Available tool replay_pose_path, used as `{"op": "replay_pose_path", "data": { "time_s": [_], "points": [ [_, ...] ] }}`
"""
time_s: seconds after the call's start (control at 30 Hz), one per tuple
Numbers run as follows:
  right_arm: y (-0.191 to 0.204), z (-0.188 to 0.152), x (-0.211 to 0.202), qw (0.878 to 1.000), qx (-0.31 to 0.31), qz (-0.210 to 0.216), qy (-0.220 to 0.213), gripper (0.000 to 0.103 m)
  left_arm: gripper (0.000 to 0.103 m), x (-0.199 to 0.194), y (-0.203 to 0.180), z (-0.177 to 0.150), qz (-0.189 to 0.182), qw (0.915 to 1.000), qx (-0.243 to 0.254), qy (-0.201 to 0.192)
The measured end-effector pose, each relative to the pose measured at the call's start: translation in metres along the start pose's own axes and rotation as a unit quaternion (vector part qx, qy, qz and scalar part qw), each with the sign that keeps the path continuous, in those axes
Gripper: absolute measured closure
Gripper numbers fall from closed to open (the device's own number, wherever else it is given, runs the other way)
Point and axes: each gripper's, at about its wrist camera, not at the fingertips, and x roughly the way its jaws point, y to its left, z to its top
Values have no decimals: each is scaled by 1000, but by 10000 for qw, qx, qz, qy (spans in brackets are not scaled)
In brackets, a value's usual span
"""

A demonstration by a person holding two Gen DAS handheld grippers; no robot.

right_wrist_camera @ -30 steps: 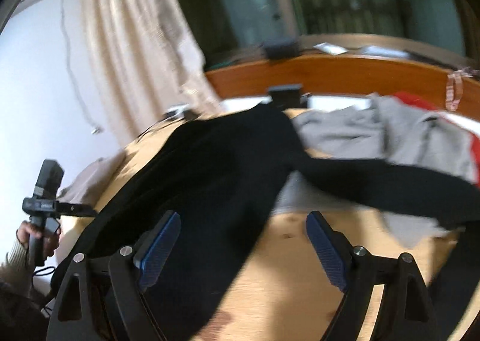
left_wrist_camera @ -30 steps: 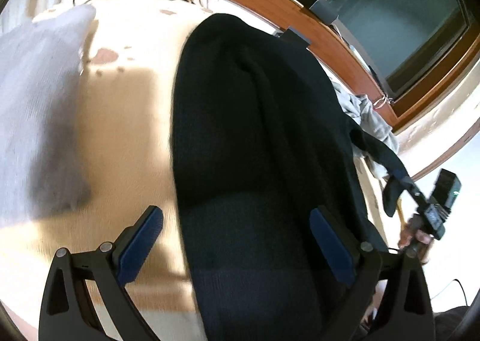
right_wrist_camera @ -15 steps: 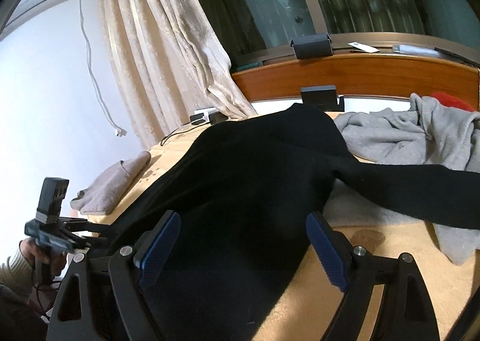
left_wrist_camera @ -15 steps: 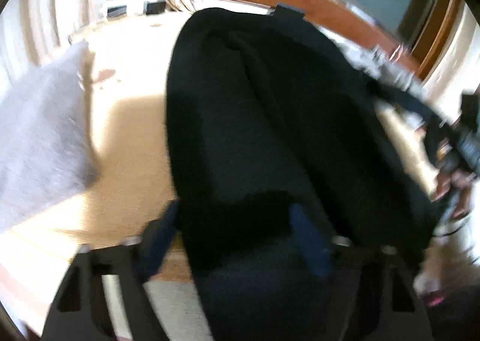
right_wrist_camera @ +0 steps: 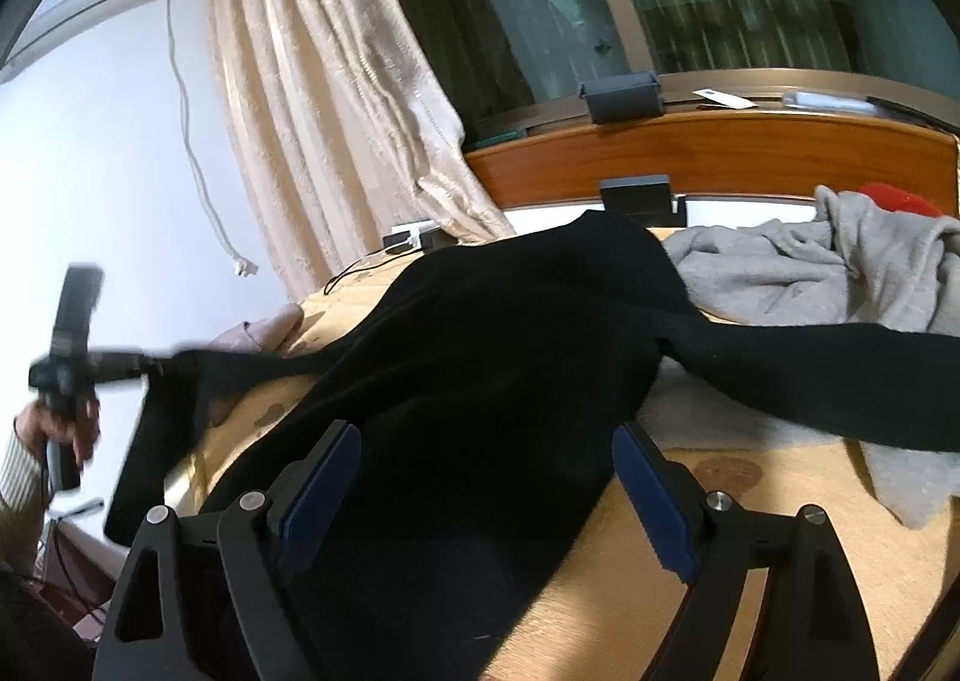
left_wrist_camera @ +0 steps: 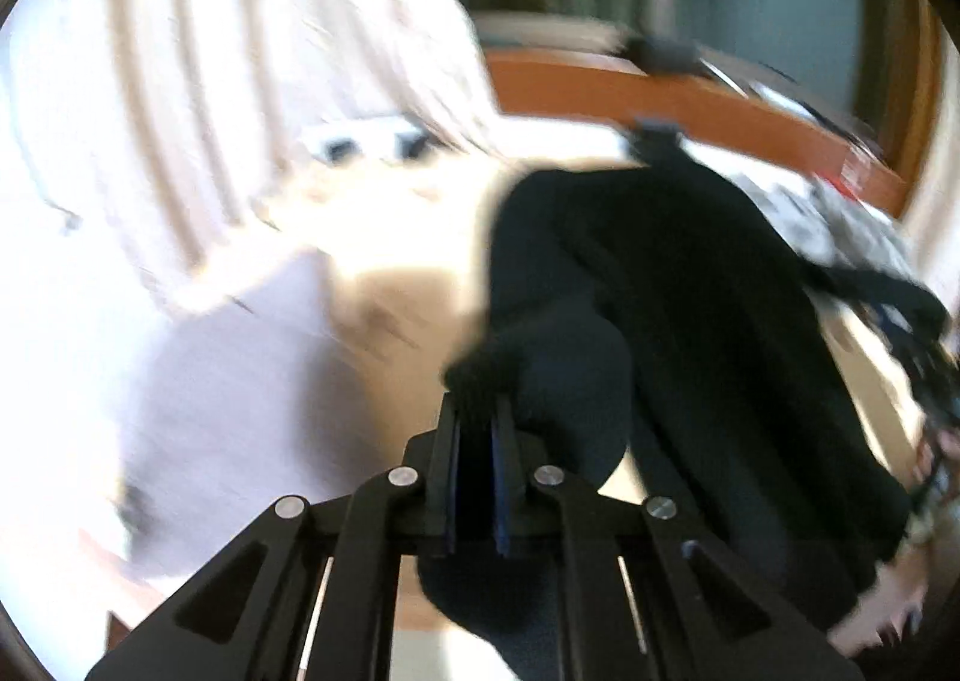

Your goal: Fold clothes

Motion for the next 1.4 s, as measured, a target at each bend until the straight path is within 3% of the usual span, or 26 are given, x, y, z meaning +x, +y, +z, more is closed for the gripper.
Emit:
{"op": "replay_pose_path", "data": {
  "time_s": [0.13, 0.2, 0.3, 0.4, 0.47, 0.5, 0.57, 0.63, 0.7, 0.77, 0.87, 0.93, 1.0, 1.1, 1.13, 1.2, 1.23, 1.4],
  "points": [
    [-13, 0, -2, 9995, 329, -14, 9, 15, 93, 18, 57, 41, 899, 9959, -102, -98],
    [-18, 0, -1, 9990, 452, -48, 47, 15, 93, 37, 73, 51, 1097, 9939, -65, 39],
    [-22, 0, 0, 9985, 539, -78, 72, 15, 89, 74, 76, 49, 1483, 9881, 148, 369],
    [-24, 0, 1, 9983, 575, -75, 98, 15, 80, 108, 76, 43, 2052, 9743, 631, 686],
    [-25, 0, 2, 9980, 609, -66, 124, 15, 75, 111, 81, 34, 2073, 9738, 517, 780],
    [-26, 0, 3, 9979, 627, -61, 136, 15, 74, 108, 82, 32, 1976, 9765, 369, 777],
    [-29, 0, 3, 9975, 692, -44, 152, 15, 66, 97, 68, 28, 1408, 9874, -2, 727],
    [-31, -1, 5, 9971, 744, -7, 179, 15, 49, 73, 58, 14, 531, 9962, -270, 637],
    [-31, -1, 6, 9970, 741, 38, 198, 15, 42, 54, 43, -1, 100, 9982, -176, 557],
    [-30, -1, 6, 9973, 698, 60, 199, 15, 38, 37, 19, -24, -53, 9990, 207, 399],
    [-25, -1, 5, 9981, 594, 32, 174, 15, 33, 22, -5, -47, -627, 9964, 345, 458],
    [-23, -1, 4, 9984, 547, 5, 156, 15, 30, 21, -19, -65, -1232, 9899, 197, 680],
    [-22, -1, 3, 9986, 511, -26, 150, 15, 30, 23, -33, -84, -1827, 9779, 0, 1014],
    [-19, 0, 2, 9989, 435, -78, 157, 15, 30, 27, -55, -111, -2701, 9505, -296, 1506],
    [-16, 1, 1, 9991, 379, -91, 156, 15, 37, 26, -63, -120, -2892, 9427, -286, 1636],
    [-9, 2, -2, 9995, 250, -82, 154, 15, 54, 23, -78, -137, -3237, 9269, -227, 1883],
    [-5, 2, -6, 9998, 151, -77, 144, 15, 57, 21, -83, -142, -3303, 9240, -182, 1919],
    [11, 1, -23, 9997, -178, -136, 81, 15, 57, 26, -87, -154, -3414, 9168, -296, 2051]
  ]
}}
